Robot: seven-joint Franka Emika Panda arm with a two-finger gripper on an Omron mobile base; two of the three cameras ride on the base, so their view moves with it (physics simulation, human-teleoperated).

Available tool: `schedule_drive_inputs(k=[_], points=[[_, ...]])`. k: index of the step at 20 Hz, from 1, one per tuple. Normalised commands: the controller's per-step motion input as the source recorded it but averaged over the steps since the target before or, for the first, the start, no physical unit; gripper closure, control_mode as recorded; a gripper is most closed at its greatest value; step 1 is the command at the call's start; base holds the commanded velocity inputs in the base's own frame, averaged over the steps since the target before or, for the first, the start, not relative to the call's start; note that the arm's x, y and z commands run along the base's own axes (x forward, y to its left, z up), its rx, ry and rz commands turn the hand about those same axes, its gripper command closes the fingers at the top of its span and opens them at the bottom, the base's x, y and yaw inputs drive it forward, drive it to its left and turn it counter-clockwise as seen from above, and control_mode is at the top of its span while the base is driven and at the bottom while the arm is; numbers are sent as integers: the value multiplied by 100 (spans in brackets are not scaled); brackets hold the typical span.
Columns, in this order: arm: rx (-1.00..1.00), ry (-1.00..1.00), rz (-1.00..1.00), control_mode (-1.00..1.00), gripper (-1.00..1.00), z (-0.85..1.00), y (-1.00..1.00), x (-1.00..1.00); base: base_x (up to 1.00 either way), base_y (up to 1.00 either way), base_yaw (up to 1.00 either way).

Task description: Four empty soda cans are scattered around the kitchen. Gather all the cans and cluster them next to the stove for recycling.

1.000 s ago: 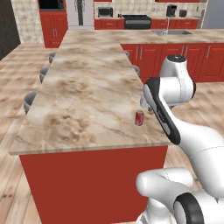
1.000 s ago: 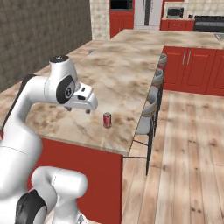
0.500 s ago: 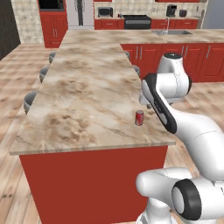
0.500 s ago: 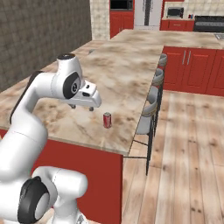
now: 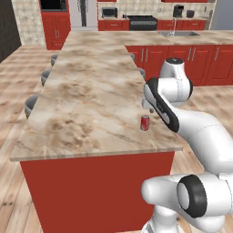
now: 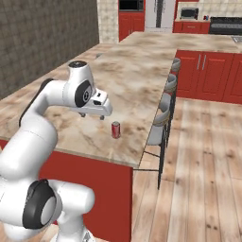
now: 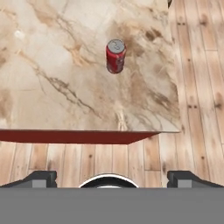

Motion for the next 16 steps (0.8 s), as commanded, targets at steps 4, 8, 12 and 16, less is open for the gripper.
schedule_drive_inputs(k=[4,8,12,16], points=[[1,0,3,-100,-100,-11,-12,22,0,0,0],[0,-3,3,-100,-100,-17,-11,17,0,0,0],[0,-5,3,-100,-100,-22,-8,15,0,0,0],[0,-1,3,-100,-100,-16,0,19,0,0,0]])
